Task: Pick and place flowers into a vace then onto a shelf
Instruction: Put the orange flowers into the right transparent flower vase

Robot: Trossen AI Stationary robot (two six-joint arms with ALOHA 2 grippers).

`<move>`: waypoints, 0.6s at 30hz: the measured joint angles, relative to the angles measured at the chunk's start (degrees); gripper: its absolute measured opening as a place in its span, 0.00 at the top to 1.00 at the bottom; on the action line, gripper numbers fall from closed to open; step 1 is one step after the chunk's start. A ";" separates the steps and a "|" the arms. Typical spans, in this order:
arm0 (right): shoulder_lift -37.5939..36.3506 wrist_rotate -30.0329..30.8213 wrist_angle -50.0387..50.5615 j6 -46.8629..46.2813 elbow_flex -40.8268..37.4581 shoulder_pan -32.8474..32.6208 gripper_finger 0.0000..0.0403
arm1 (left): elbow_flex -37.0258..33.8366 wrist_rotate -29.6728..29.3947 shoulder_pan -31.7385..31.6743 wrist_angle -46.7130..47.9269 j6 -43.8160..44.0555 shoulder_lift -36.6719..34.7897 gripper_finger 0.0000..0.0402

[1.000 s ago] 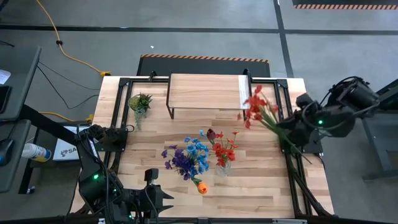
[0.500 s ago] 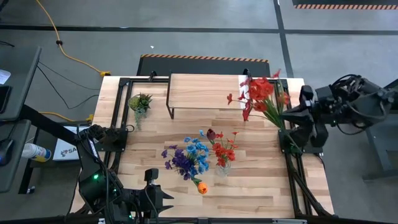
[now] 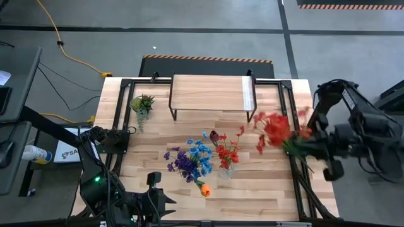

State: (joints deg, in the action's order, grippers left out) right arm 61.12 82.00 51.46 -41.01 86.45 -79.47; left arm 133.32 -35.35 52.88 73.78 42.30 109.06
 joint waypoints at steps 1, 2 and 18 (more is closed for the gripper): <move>0.00 1.69 -2.99 1.84 -1.26 -1.76 1.00 | 0.00 0.00 0.00 -0.10 0.00 0.00 0.67; 0.03 3.68 -6.39 3.78 -2.50 -3.42 1.00 | 0.00 0.00 0.00 -0.33 0.00 0.00 0.67; 4.30 7.99 -30.67 12.55 -19.50 -3.69 1.00 | 0.00 -0.01 0.00 -3.82 -0.02 0.00 0.67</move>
State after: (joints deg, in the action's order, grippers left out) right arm 65.42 89.99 20.79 -28.46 66.95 -83.17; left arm 133.32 -35.36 52.88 69.96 42.28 109.06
